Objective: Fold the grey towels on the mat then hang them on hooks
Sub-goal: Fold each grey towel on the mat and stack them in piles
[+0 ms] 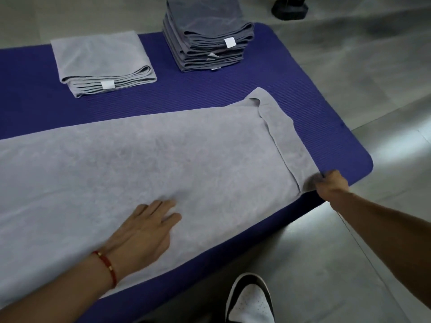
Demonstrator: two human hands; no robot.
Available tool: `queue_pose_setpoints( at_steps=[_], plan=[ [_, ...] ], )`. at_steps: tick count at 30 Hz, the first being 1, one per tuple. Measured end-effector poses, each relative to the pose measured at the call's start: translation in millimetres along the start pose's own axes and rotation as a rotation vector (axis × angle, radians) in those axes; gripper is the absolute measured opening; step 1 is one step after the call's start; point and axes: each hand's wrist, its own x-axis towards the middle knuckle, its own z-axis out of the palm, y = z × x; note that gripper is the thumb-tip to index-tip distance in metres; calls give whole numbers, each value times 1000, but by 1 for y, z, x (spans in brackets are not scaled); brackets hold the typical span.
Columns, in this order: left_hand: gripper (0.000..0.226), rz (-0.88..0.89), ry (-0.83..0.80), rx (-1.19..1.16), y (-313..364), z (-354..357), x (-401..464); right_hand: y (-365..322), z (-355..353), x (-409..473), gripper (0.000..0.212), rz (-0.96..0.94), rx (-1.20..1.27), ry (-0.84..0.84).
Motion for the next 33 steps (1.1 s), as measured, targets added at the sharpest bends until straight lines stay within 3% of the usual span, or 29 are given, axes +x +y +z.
queue_pose_setpoints(
  at_steps=[4,8,11,15,21,25,29,33],
  plan=[
    [54,-30,-110,55,-22,-2,24,12,-17,7,22,-71,-105,-35],
    [67,-93,-186,83,-43,-4,52,-13,-17,21,37,-246,-168,76],
    [71,-238,-185,95,-56,-4,85,-78,-18,44,22,-554,-176,153],
    [71,-448,-185,80,-70,6,110,-191,-20,60,32,-785,-204,197],
    [70,-483,-114,98,-70,23,110,-296,-16,101,47,-886,-443,15],
    [71,-480,-116,108,-72,22,113,-305,-20,122,22,-920,-602,-107],
    [72,-478,-115,120,-72,20,114,-297,-32,133,11,-1020,-457,-148],
    [72,-467,-98,134,-70,19,113,-293,-45,139,9,-884,-117,128]
  ],
)
